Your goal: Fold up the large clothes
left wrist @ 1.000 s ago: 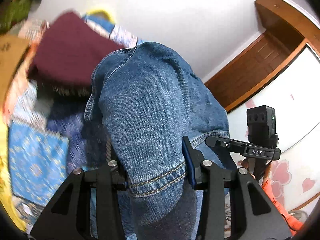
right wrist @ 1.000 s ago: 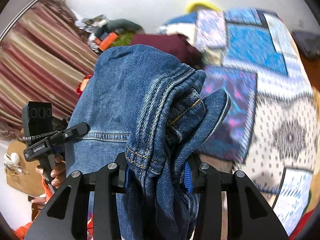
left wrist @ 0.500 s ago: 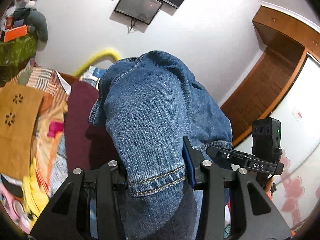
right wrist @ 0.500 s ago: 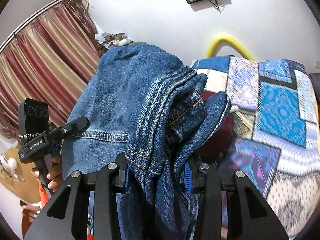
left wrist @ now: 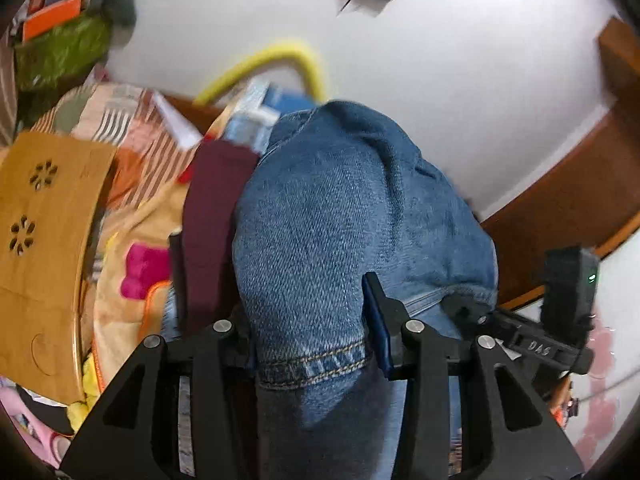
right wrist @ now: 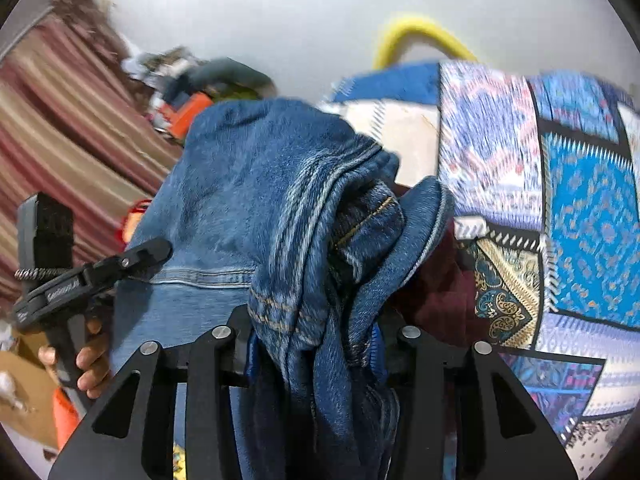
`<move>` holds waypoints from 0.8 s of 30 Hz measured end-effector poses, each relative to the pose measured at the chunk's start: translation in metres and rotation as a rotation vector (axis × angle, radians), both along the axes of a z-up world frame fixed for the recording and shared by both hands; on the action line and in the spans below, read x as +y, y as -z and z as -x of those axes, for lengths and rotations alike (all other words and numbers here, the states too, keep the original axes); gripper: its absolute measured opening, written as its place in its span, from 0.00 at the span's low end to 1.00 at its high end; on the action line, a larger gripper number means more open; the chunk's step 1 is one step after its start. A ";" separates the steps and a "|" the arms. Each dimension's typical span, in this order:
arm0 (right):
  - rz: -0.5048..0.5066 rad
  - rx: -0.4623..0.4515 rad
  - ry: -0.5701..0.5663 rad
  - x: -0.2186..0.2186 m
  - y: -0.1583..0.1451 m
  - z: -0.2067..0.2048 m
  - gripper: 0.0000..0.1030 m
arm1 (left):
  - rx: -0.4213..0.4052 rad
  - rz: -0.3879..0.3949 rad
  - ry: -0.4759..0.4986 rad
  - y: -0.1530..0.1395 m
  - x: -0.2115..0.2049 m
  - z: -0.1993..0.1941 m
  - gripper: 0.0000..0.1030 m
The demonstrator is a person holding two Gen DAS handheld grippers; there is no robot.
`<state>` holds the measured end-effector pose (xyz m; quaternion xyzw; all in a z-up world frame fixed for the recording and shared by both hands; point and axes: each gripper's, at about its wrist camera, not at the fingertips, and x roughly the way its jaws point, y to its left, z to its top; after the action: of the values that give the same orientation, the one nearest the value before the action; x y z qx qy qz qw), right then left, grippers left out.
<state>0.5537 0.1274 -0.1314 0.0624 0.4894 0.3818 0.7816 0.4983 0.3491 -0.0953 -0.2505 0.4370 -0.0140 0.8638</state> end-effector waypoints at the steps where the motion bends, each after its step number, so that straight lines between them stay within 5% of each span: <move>1: -0.001 0.023 0.007 0.001 0.009 -0.006 0.44 | 0.011 -0.022 -0.002 0.009 0.001 -0.003 0.47; 4: -0.010 0.061 0.015 -0.004 0.021 -0.015 0.52 | 0.003 -0.040 -0.005 0.022 0.006 -0.001 0.71; 6: -0.014 0.076 0.003 -0.010 0.017 -0.012 0.54 | 0.008 -0.010 -0.011 0.028 0.012 0.001 0.78; 13: 0.125 -0.057 0.015 -0.031 -0.018 0.035 0.55 | 0.013 -0.133 -0.034 0.009 -0.009 0.027 0.78; 17: 0.091 -0.112 0.021 -0.053 -0.045 0.064 0.55 | -0.008 -0.231 -0.048 -0.018 -0.028 0.055 0.78; 24: 0.028 -0.246 0.004 -0.081 -0.100 0.141 0.55 | -0.141 -0.220 -0.067 -0.079 -0.072 0.143 0.78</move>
<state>0.4128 0.0464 -0.0309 0.0052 0.3951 0.3782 0.8372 0.3556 0.2769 -0.0160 -0.1671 0.3654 0.0450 0.9146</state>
